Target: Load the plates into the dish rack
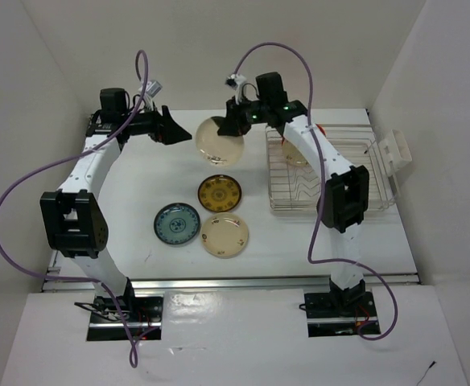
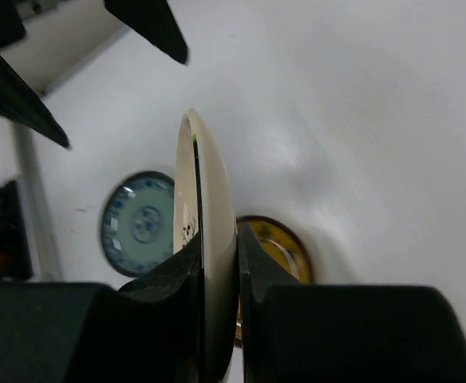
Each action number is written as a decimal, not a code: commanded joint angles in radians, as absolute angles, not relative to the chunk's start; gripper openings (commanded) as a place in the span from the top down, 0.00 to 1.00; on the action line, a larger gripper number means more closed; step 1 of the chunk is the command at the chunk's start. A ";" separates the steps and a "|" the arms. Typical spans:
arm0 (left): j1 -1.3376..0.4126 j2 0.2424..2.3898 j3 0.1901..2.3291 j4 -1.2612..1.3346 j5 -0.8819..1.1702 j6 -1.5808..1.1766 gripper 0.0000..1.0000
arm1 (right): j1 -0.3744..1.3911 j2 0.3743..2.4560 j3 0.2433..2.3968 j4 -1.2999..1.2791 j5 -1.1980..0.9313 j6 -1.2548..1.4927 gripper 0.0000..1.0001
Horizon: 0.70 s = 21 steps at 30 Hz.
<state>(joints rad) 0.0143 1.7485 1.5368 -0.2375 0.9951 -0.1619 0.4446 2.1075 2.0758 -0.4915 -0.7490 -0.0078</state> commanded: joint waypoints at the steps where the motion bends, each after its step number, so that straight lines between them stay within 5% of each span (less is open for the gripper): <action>1: 0.017 1.710 1.615 -0.297 1.045 -0.083 0.00 | 0.351 1.950 2.174 -0.661 -0.658 -0.352 1.00; 7: 0.017 1.710 1.658 -0.368 0.948 -0.026 0.00 | 0.105 1.570 1.773 -0.402 -0.618 -0.628 1.00; 10: 0.017 1.720 1.658 -0.368 0.937 -0.026 0.00 | 0.072 1.370 1.466 -0.240 -0.614 -1.027 1.00; 12: 0.017 1.720 1.646 -0.358 0.919 -0.026 0.00 | 0.061 1.318 1.372 -0.131 -0.560 -1.063 1.00; 21: 0.026 1.747 1.635 -0.348 0.885 -0.035 0.00 | -0.011 1.487 1.492 -0.434 -0.669 -1.457 1.00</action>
<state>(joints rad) 0.0174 1.7359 1.6337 -0.3660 0.8925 -0.0532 -0.0048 1.4250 1.4696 -0.3702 -0.6472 -1.2629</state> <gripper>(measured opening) 0.999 0.210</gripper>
